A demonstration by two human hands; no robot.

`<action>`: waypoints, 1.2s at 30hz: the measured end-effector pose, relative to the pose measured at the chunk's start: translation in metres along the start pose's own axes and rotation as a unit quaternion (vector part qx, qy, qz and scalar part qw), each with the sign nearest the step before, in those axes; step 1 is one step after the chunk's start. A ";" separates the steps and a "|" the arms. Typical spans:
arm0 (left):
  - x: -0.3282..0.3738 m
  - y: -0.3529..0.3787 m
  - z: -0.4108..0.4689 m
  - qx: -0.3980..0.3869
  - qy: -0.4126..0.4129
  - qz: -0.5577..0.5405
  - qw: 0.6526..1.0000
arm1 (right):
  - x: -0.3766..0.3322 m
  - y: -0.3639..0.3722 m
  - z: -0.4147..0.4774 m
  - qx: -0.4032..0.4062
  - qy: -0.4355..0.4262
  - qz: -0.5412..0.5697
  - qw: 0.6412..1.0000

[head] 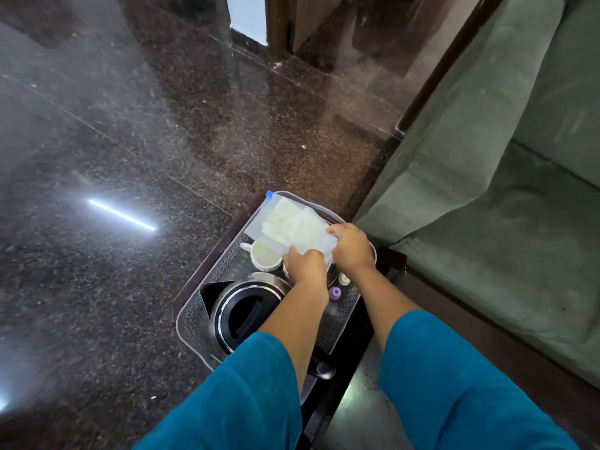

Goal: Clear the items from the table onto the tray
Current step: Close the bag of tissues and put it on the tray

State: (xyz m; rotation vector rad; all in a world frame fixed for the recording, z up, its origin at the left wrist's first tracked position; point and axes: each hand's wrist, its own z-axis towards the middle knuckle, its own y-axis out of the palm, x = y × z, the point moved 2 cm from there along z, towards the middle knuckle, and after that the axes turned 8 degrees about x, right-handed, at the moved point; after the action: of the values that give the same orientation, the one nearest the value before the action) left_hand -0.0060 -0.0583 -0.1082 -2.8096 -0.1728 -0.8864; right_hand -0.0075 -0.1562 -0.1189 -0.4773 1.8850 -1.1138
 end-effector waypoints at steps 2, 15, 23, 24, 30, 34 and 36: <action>-0.001 0.003 0.001 -0.012 0.008 0.014 1.000 | 0.003 0.002 0.000 -0.029 -0.003 -0.009 1.000; -0.017 0.016 -0.059 -0.045 0.229 0.229 0.945 | 0.016 -0.042 -0.070 0.052 -0.017 0.103 0.993; -0.113 0.053 -0.140 -0.253 0.269 0.422 0.828 | 0.138 -0.089 -0.182 0.095 0.091 0.102 0.986; -0.131 0.060 -0.155 -0.281 0.269 0.434 0.813 | 0.161 -0.097 -0.200 0.107 0.102 0.099 0.984; -0.238 0.091 -0.240 -0.368 0.324 0.549 0.677 | 0.289 -0.144 -0.311 0.170 0.167 0.063 0.969; -0.312 0.109 -0.277 -0.426 0.341 0.608 0.577 | 0.365 -0.167 -0.373 0.215 0.225 0.061 0.949; -0.342 0.117 -0.283 -0.433 0.357 0.633 0.533 | 0.402 -0.175 -0.395 0.221 0.264 0.042 0.938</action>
State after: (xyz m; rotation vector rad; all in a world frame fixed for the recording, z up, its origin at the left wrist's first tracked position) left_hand -0.4221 -0.2512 -0.0949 -1.6594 2.5476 -1.6128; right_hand -0.5732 -0.3199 -0.0799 0.1801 1.9796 -1.6699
